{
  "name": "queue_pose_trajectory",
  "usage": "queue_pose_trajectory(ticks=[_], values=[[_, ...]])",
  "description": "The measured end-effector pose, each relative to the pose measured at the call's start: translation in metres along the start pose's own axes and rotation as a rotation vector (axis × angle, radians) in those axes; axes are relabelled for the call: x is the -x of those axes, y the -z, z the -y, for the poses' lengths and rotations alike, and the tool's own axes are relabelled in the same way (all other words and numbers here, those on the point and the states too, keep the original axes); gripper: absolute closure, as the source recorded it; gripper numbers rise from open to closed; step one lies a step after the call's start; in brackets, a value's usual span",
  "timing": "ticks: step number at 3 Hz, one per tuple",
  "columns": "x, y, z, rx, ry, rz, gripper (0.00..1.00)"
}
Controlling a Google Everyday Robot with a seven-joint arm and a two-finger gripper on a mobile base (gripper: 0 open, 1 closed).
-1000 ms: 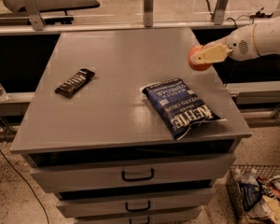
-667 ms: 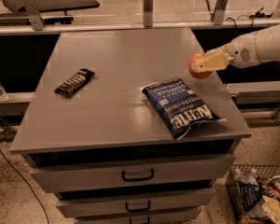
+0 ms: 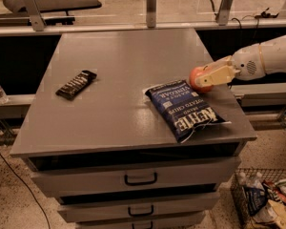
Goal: Move apple near blue chip bag
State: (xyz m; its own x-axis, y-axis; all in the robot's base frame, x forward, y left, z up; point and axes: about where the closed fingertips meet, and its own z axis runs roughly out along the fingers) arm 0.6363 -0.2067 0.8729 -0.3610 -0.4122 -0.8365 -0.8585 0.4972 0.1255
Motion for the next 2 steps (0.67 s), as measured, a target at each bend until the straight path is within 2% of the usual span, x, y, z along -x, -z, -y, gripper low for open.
queue_pose_trajectory(ticks=[1, 2], values=[[-0.0056, -0.0052, -0.0093, 0.059, 0.019, 0.005, 0.53], [-0.0061, -0.0048, -0.0161, 0.107, 0.045, 0.017, 0.22]])
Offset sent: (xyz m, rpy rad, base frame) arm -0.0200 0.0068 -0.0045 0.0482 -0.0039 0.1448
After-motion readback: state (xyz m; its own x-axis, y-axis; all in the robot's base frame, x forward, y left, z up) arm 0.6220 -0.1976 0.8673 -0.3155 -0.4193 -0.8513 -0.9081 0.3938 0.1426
